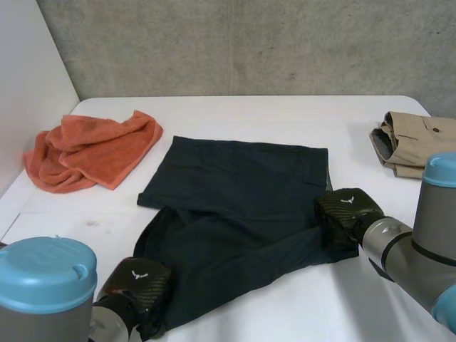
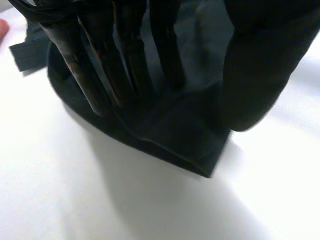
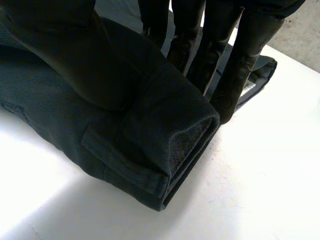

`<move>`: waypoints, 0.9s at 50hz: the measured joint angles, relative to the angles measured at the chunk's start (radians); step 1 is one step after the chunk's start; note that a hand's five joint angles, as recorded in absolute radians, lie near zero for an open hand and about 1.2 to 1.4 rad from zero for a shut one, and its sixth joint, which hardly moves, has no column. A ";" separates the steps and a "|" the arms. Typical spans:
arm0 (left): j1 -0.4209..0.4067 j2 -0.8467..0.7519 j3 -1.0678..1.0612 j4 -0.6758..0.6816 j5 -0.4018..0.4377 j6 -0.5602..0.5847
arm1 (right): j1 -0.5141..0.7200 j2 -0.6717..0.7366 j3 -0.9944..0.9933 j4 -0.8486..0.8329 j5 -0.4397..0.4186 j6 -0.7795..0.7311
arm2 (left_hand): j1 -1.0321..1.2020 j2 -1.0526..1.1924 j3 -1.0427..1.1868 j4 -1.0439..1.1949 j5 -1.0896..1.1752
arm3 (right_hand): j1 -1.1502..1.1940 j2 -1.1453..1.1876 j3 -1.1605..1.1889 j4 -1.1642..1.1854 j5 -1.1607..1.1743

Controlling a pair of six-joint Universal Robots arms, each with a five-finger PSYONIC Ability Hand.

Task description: Fold the laundry.

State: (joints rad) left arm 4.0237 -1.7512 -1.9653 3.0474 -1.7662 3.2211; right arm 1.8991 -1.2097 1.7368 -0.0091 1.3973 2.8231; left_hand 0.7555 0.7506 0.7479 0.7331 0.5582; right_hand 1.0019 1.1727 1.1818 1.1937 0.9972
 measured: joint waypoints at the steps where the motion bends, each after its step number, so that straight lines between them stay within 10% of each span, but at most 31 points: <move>1: 0.000 -0.005 0.001 0.005 -0.006 0.001 | 0.000 0.000 0.000 0.000 0.000 0.000 | 0.118 0.084 0.083 0.101 0.099 | 0.000 0.000 0.000 0.000 0.000; 4: 0.000 -0.024 0.011 0.033 -0.045 0.006 | 0.000 -0.001 0.004 0.001 -0.002 -0.002 | 0.394 0.407 0.400 0.421 0.405 | 0.000 0.000 0.000 0.000 0.000; 14: -0.007 0.042 0.026 0.050 -0.090 0.080 | 0.000 -0.055 0.019 0.040 -0.006 -0.054 | 0.394 0.444 0.439 0.465 0.416 | 0.000 0.000 0.000 0.000 0.000; 30: -0.138 0.285 0.042 -0.311 -0.041 0.395 | -0.038 -0.326 0.154 0.529 -0.068 -0.713 | 0.394 0.446 0.444 0.465 0.416 | 0.000 0.000 0.000 0.000 0.000; 45: 0.052 -0.162 0.401 0.195 -0.035 0.457 | -0.064 -0.077 -0.088 0.207 -0.004 -0.461 | 0.394 0.447 0.445 0.469 0.416 | 0.000 0.000 0.000 0.000 0.000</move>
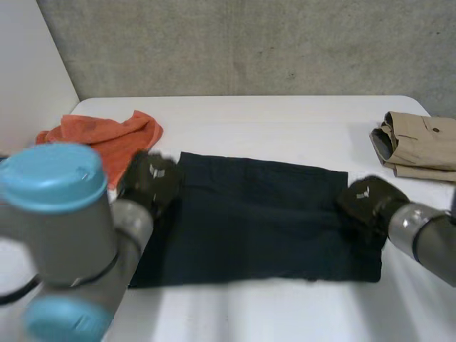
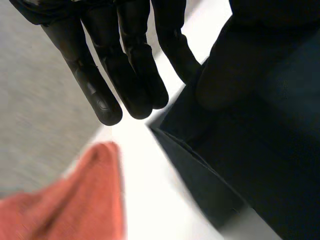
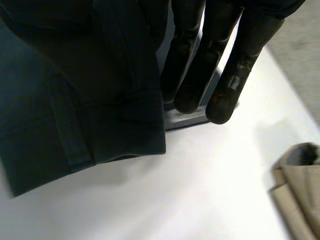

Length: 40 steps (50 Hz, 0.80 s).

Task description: Fold the laundry.

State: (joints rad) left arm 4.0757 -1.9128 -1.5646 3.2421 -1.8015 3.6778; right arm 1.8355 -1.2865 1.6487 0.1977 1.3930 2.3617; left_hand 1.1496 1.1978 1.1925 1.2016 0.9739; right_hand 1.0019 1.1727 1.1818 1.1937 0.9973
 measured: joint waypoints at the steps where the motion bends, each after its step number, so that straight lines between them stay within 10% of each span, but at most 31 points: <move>1: 0.008 -0.052 0.051 0.041 0.000 0.021 | 0.015 0.032 -0.037 -0.029 0.022 0.012 | 0.000 0.000 0.000 0.000 0.000 | 0.000 0.000 0.000 0.000 0.000; 18: 0.072 -0.611 0.606 0.357 0.080 0.187 | 0.135 0.535 -0.632 -0.219 0.202 0.022 | -0.024 -0.040 -0.028 -0.031 -0.017 | -0.160 -0.181 -0.165 -0.169 -0.148; 23: 0.076 -0.679 0.633 0.464 0.144 0.180 | 0.145 0.657 -0.798 -0.233 0.304 0.023 | -0.828 -0.777 -0.746 -0.764 -0.730 | -0.787 -0.925 -0.932 -0.930 -0.895; 31: 0.067 -0.595 0.499 0.569 0.178 0.172 | 0.150 0.523 -0.737 -0.239 0.371 0.096 | -0.962 -0.995 -0.982 -0.998 -0.927 | -0.795 -0.952 -0.965 -0.955 -0.927; 40: 0.067 -0.275 0.167 0.551 0.121 0.082 | 0.131 0.201 -0.364 -0.173 0.216 0.213 | -0.962 -0.995 -0.982 -0.998 -0.927 | -0.795 -0.952 -0.965 -0.955 -0.927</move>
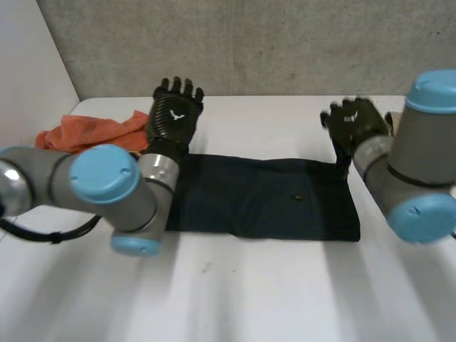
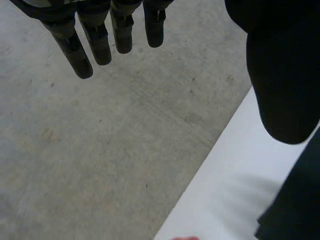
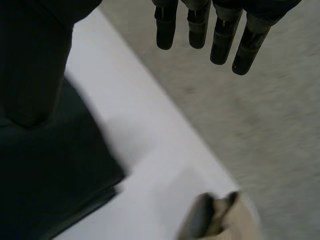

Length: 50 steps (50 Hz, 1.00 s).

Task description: Fold the laundry.

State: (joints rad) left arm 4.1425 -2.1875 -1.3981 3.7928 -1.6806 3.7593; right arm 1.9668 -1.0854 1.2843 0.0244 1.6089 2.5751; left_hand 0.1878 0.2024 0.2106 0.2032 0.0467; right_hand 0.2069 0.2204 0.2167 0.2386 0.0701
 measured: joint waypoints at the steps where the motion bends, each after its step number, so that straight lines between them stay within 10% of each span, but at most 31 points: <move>1: 0.001 0.047 -0.051 -0.011 -0.008 -0.032 | -0.011 -0.024 0.054 0.018 -0.024 0.017 | 0.000 0.000 0.000 0.000 0.000 | 0.000 0.000 0.000 0.000 0.000; 15: -0.001 0.256 -0.350 -0.146 -0.019 -0.402 | -0.133 -0.068 0.386 -0.047 -0.142 0.149 | 0.000 0.000 0.000 0.000 0.000 | 0.035 0.071 0.075 0.042 0.055; 19: 0.004 0.248 -0.354 -0.153 -0.018 -0.419 | -0.151 -0.038 0.400 -0.110 -0.150 0.152 | 0.000 0.000 0.000 0.000 0.000 | 0.073 0.101 0.116 0.092 0.084; 28: 0.020 0.186 -0.330 -0.132 -0.022 -0.410 | -0.165 0.027 0.371 -0.152 -0.154 0.149 | 0.000 0.000 0.000 0.000 0.000 | 0.579 0.942 0.949 0.930 0.855; 50: 0.032 0.309 -0.339 -0.192 -0.025 -0.417 | -0.401 -0.143 0.390 -0.106 -0.174 -0.244 | 0.000 0.000 0.000 0.000 0.000 | 0.592 0.958 0.966 0.953 0.932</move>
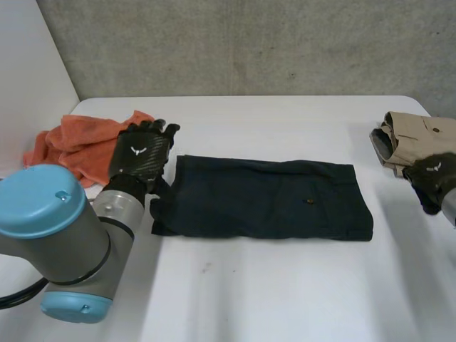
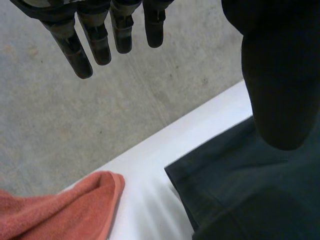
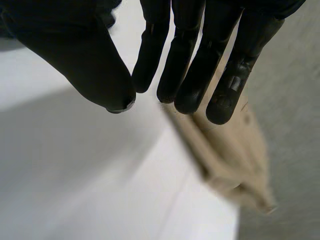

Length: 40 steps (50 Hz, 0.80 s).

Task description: Fold the laundry.

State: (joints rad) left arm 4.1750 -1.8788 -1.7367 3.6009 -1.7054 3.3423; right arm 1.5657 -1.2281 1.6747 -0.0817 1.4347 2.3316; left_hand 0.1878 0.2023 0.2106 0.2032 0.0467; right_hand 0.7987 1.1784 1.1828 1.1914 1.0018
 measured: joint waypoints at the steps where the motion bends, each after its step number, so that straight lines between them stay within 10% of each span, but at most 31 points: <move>1: -0.001 0.008 0.002 -0.005 0.000 -0.001 | 0.028 -0.009 -0.015 -0.001 0.000 -0.019 | 0.000 0.000 0.000 0.000 0.000 | 0.000 0.000 0.000 0.001 0.000; 8: -0.001 0.030 0.015 -0.016 -0.001 0.001 | 0.221 -0.024 -0.113 -0.002 0.020 -0.033 | 0.000 0.000 0.000 0.000 0.000 | 0.064 -0.049 -0.052 -0.047 -0.038; 11: 0.003 0.032 0.021 -0.017 -0.002 0.000 | 0.332 -0.012 -0.167 0.004 0.067 0.038 | 0.000 0.000 0.000 0.000 0.000 | -0.390 -0.644 -0.639 -0.642 -0.616; 16: 0.008 0.031 0.016 -0.017 -0.002 -0.002 | 0.393 0.000 -0.168 0.018 0.114 0.209 | 0.000 0.000 0.000 0.000 0.000 | -0.466 -0.795 -0.811 -0.828 -0.810; 40: 0.005 0.014 0.007 -0.016 0.003 -0.006 | 0.149 0.079 0.070 -0.041 -0.105 0.395 | 0.000 0.000 0.000 0.000 0.000 | -0.335 -0.640 -0.644 -0.651 -0.655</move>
State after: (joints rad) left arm 4.1799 -1.8652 -1.7298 3.5850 -1.7023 3.3364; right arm 1.7143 -1.1493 1.7447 -0.1224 1.3296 2.7262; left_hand 0.1878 0.2024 0.2106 0.2032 0.0467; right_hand 0.4635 0.5388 0.5389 0.5399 0.3471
